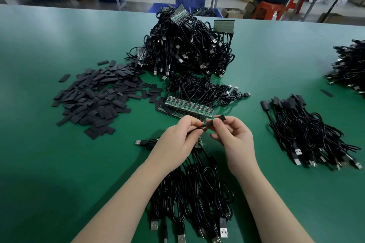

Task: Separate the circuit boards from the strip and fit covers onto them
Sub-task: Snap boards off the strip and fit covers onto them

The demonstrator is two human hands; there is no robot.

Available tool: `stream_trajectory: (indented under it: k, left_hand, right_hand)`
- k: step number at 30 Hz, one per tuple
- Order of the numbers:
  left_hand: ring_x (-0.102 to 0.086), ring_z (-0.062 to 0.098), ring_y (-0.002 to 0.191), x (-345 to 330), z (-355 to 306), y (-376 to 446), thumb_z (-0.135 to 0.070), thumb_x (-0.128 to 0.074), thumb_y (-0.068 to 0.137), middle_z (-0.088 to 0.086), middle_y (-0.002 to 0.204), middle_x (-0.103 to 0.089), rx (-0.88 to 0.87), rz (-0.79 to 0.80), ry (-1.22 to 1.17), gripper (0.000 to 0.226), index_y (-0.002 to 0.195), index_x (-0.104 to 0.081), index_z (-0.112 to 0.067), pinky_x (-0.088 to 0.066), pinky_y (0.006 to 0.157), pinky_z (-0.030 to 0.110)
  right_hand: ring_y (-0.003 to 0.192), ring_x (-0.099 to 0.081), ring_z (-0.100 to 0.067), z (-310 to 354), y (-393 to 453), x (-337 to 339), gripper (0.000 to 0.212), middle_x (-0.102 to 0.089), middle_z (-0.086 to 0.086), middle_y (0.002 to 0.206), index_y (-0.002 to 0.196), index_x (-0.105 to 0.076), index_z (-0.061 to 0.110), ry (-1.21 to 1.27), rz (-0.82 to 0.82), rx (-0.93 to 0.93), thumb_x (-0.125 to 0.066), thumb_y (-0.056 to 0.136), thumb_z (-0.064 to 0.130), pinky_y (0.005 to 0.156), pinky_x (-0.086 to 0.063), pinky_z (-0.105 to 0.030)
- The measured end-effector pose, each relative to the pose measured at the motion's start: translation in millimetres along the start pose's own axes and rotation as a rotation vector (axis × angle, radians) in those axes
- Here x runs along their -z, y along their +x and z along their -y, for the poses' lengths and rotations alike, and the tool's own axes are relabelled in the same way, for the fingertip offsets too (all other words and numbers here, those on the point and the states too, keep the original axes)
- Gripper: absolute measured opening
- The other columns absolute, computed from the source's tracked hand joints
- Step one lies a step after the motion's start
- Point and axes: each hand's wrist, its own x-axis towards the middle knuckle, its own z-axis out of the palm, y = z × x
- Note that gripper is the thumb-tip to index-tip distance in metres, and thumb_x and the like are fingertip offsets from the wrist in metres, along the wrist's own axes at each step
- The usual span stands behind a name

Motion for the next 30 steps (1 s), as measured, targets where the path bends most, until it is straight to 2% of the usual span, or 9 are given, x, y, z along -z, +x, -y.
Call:
stream_trajectory:
  k: [2, 3, 5, 8, 11, 15, 19, 24, 30]
  left_hand:
    - [-0.063, -0.006, 0.095, -2.6, 0.4, -0.2, -0.027, -0.058, 0.097, -0.014, 0.102, -0.071, -0.009, -0.068, 0.032, 0.013, 0.11, -0.059, -0.029, -0.046, 0.075, 0.011]
    - [-0.064, -0.005, 0.097, -3.9, 0.2, -0.6, -0.027, -0.06, 0.096, -0.014, 0.103, -0.072, -0.019, -0.1, 0.04, 0.014, 0.11, -0.062, -0.027, -0.048, 0.078, 0.014]
    - [-0.064, -0.003, 0.097, -5.3, 0.4, -1.2, -0.028, -0.064, 0.094, -0.016, 0.101, -0.072, -0.063, -0.165, 0.063, 0.017, 0.11, -0.068, -0.027, -0.05, 0.081, 0.02]
    - [-0.063, -0.004, 0.098, -4.3, -0.2, -1.5, -0.029, -0.069, 0.089, -0.019, 0.102, -0.071, -0.118, -0.248, 0.078, 0.021, 0.109, -0.073, -0.033, -0.049, 0.085, 0.016]
    - [-0.062, -0.009, 0.098, -5.8, -0.5, -1.7, -0.027, -0.074, 0.085, -0.023, 0.101, -0.07, -0.065, -0.239, 0.002, 0.029, 0.112, -0.072, -0.035, -0.046, 0.085, 0.008]
    - [-0.062, -0.014, 0.091, -9.2, 0.8, -1.1, -0.024, -0.074, 0.085, -0.03, 0.088, -0.068, -0.008, -0.28, -0.01, 0.018, 0.101, -0.074, -0.032, -0.044, 0.076, 0.002]
    - [-0.065, -0.011, 0.087, -9.4, 1.4, -2.0, -0.026, -0.074, 0.084, -0.024, 0.089, -0.07, 0.01, -0.284, -0.019, 0.013, 0.092, -0.069, -0.035, -0.049, 0.073, 0.009]
    - [-0.064, -0.012, 0.089, -9.2, 2.2, -1.1, -0.026, -0.074, 0.084, -0.026, 0.092, -0.069, -0.009, -0.293, -0.006, 0.014, 0.094, -0.07, -0.033, -0.051, 0.075, 0.011]
    - [-0.065, -0.009, 0.087, -10.3, 2.2, -0.4, -0.025, -0.074, 0.084, -0.021, 0.089, -0.071, -0.045, -0.295, 0.027, 0.011, 0.094, -0.072, -0.03, -0.054, 0.075, 0.02]
  right_hand:
    - [0.091, -0.074, -0.016, -0.6, -0.6, -0.7, 0.01, -0.078, -0.003, 0.091, 0.077, -0.075, 0.033, 0.004, -0.008, -0.013, -0.072, 0.082, 0.025, 0.066, -0.055, -0.018]
    - [0.09, -0.074, -0.017, 0.1, -1.3, -1.6, 0.004, -0.078, -0.004, 0.091, 0.077, -0.075, 0.032, 0.021, -0.007, -0.03, -0.074, 0.078, 0.028, 0.065, -0.055, -0.018]
    - [0.086, -0.074, -0.014, 0.4, -2.4, -2.5, 0.006, -0.077, -0.004, 0.088, 0.076, -0.075, 0.032, 0.051, 0.011, -0.05, -0.076, 0.07, 0.032, 0.064, -0.055, -0.018]
    - [0.078, -0.073, -0.01, -0.5, -2.5, -2.7, 0.009, -0.077, -0.001, 0.082, 0.075, -0.075, 0.033, 0.076, 0.025, -0.06, -0.078, 0.068, 0.029, 0.062, -0.054, -0.019]
    - [0.076, -0.073, -0.013, -0.4, -2.2, -3.6, 0.011, -0.076, -0.003, 0.081, 0.074, -0.075, 0.029, 0.123, -0.002, -0.062, -0.08, 0.064, 0.031, 0.061, -0.054, -0.02]
    - [0.079, -0.074, -0.016, -0.6, -2.9, -4.1, 0.021, -0.077, -0.007, 0.086, 0.078, -0.074, 0.025, 0.143, -0.003, -0.076, -0.082, 0.061, 0.035, 0.061, -0.054, -0.021]
    - [0.079, -0.073, -0.015, -0.9, -3.3, -3.5, 0.015, -0.076, -0.005, 0.08, 0.083, -0.076, 0.029, 0.09, 0.029, -0.087, -0.08, 0.069, 0.025, 0.062, -0.054, -0.02]
    - [0.072, -0.065, -0.017, -1.4, -1.9, -3.2, 0.018, -0.072, -0.007, 0.074, 0.083, -0.076, 0.026, 0.065, 0.037, -0.081, -0.082, 0.067, 0.02, 0.065, -0.054, -0.022]
    - [0.074, -0.07, -0.017, -4.4, -2.2, -4.2, 0.022, -0.072, -0.006, 0.072, 0.077, -0.076, 0.027, 0.049, -0.036, -0.043, -0.078, 0.079, 0.005, 0.066, -0.054, -0.02]
